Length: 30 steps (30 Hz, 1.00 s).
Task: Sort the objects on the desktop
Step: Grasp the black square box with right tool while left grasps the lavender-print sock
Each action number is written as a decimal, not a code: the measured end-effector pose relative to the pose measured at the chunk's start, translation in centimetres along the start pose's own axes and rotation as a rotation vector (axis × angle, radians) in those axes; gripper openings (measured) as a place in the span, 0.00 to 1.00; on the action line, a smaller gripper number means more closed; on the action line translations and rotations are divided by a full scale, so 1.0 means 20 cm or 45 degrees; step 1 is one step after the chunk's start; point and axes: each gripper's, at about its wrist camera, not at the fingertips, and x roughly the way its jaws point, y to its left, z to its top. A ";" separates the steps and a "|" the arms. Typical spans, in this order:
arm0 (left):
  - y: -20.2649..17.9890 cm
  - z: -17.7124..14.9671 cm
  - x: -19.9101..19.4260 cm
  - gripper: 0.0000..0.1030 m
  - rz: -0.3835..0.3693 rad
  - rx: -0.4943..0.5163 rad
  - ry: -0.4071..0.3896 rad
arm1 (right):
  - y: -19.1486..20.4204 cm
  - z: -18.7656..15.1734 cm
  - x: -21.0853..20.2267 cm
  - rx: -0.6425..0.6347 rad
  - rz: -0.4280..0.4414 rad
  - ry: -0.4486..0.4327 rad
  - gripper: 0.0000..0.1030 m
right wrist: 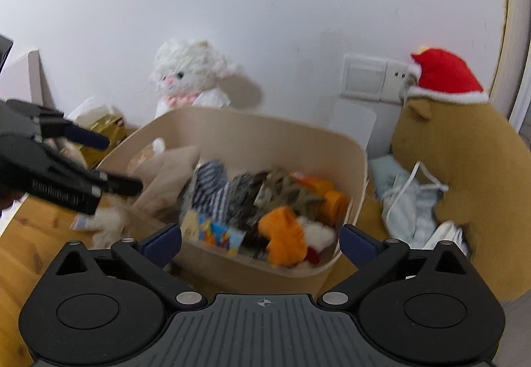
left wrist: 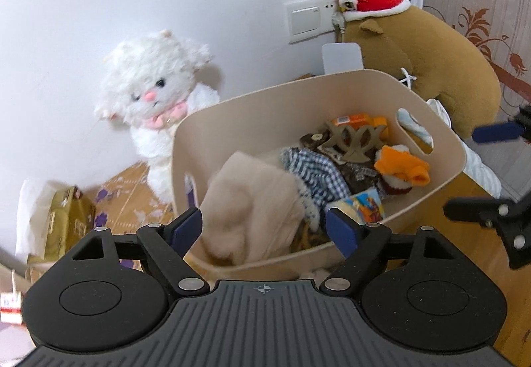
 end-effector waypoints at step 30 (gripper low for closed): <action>-0.06 -0.37 0.21 0.81 -0.045 -0.128 0.275 | 0.13 -0.41 0.25 -0.107 -0.031 0.382 1.00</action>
